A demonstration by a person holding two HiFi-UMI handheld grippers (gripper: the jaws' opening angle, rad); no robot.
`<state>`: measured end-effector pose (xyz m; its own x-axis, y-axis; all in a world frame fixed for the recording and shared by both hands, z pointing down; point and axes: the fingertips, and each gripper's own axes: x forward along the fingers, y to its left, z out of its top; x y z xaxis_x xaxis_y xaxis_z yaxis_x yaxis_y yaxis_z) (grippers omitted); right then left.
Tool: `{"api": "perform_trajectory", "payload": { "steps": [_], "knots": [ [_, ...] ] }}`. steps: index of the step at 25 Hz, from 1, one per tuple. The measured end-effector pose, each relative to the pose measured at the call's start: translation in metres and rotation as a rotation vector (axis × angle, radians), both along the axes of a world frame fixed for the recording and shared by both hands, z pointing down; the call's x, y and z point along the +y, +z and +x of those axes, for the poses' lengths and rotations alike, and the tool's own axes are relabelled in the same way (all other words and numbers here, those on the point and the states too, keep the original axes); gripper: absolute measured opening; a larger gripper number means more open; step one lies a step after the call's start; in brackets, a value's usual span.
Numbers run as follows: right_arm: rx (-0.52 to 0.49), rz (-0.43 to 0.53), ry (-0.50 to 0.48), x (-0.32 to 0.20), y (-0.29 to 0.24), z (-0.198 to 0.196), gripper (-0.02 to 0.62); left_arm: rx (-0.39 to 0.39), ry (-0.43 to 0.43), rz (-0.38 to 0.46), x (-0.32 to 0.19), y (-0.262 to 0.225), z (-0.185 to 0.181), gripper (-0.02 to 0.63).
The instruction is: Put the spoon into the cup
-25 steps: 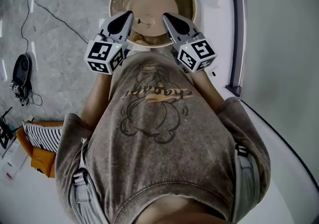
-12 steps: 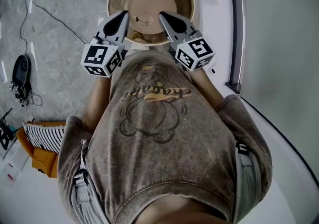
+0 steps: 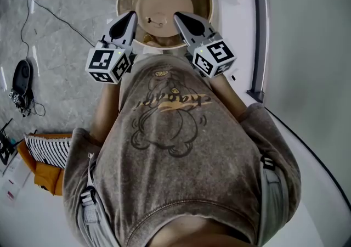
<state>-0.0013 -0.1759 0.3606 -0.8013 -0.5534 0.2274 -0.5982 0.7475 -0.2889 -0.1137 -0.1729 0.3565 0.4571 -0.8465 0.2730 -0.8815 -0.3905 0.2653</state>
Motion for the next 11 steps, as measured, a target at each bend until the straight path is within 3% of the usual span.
{"api": "perform_trajectory", "payload": {
  "steps": [11],
  "knots": [
    [0.001, -0.008, -0.004, -0.009, -0.0007, 0.001, 0.019, 0.016, 0.033, -0.014, -0.0076, 0.0028, 0.0084, 0.018]
  ]
}}
